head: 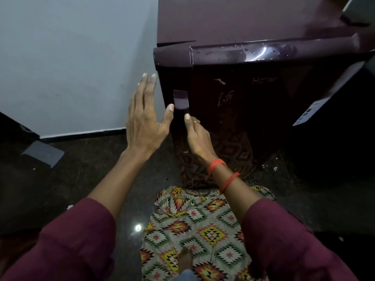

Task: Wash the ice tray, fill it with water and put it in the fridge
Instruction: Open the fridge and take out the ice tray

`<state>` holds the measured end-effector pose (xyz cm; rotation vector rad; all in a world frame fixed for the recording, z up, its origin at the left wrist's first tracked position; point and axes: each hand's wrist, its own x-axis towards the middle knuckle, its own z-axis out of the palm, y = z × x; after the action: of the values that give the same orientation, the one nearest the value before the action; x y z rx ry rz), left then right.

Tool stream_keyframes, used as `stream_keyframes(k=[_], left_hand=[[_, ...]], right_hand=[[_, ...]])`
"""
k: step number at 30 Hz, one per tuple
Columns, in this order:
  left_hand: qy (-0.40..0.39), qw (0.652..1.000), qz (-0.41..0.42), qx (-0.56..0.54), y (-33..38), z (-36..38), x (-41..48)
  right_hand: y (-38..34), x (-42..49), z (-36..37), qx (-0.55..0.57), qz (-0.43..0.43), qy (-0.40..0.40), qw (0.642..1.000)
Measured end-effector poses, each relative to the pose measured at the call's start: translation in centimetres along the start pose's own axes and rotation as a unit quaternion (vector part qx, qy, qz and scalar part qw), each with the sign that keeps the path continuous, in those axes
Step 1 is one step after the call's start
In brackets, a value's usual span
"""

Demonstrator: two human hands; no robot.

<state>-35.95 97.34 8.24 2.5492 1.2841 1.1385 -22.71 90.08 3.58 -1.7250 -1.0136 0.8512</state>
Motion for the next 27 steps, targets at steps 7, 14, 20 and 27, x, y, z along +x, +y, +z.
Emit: stream_keyframes(k=[7,14,20,27], left_hand=[[-0.005,1.0,0.023,-0.014,1.1,0.3,0.5],[0.0,0.999,0.031,-0.02,1.7,-0.2,1.1],[0.011,0.999,0.04,-0.015,1.9,-1.1,1.9],[0.041,0.988,0.082,-0.126,4.0,-2.4,0.2]], right_hand=[[-0.1,0.0,0.9,0.044,0.029,-0.001,0.999],[-0.3,-0.1,0.6,0.021,0.026,-0.007,0.999],[1.1,-2.3,0.8,-0.004,0.009,0.037,0.999],[3.4,-9.7,-1.6,-0.021,0.008,0.063,0.998]])
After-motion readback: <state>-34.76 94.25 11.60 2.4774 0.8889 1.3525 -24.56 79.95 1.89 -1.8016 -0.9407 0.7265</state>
